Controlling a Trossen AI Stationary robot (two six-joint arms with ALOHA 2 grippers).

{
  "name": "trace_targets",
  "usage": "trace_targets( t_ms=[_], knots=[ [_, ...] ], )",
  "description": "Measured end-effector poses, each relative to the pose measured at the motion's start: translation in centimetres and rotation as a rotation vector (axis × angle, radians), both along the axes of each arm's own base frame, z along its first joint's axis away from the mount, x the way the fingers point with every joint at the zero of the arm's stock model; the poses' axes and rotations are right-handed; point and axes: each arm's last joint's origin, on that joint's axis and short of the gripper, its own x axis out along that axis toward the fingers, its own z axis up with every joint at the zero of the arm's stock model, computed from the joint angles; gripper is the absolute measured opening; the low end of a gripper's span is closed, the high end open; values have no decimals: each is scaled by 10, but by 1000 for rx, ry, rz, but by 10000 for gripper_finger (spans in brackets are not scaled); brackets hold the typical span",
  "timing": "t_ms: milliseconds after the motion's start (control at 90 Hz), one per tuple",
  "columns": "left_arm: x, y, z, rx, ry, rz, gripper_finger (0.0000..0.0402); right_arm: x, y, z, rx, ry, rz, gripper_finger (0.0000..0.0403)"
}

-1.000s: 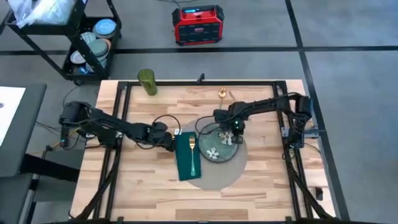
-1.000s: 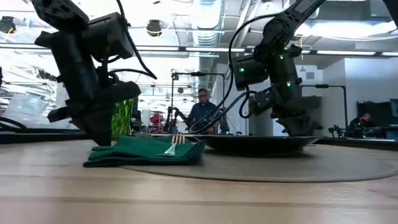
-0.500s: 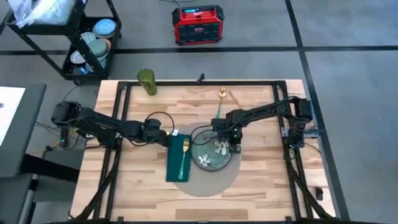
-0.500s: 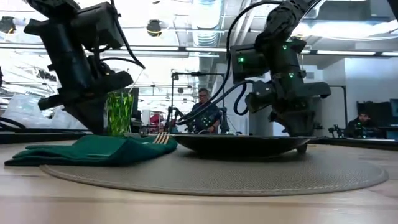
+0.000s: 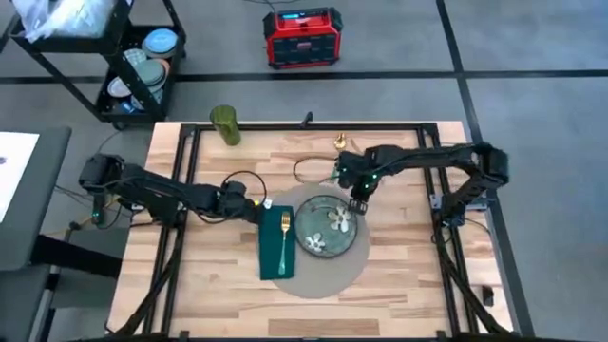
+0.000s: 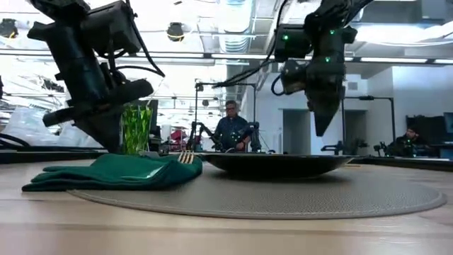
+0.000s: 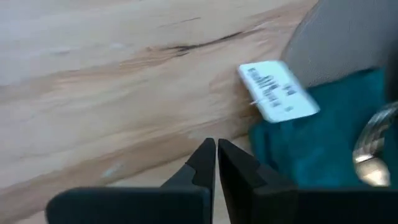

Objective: Set table place
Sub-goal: Move the green napkin to the middle left of the table

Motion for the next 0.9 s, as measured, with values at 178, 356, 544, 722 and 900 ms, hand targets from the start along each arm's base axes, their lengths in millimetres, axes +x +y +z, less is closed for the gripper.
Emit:
trace_targets(
  t_ms=[178,356,544,722,900],
  knots=[
    [5,0,1,-19,-110,82,1,4,1,-11,79,-40,-69,72],
    [1,-3,34,-53,-356,122,1,6,-3,-19,26,-32,-94,60],
    [-10,-13,58,-144,-492,48,1,7,-5,-32,26,23,-47,12],
    [-13,-19,54,-169,-447,34,1,11,-3,-46,31,65,-12,1],
    [-12,-18,53,-167,-456,58,1,13,-1,-54,32,89,33,0]
  ],
)
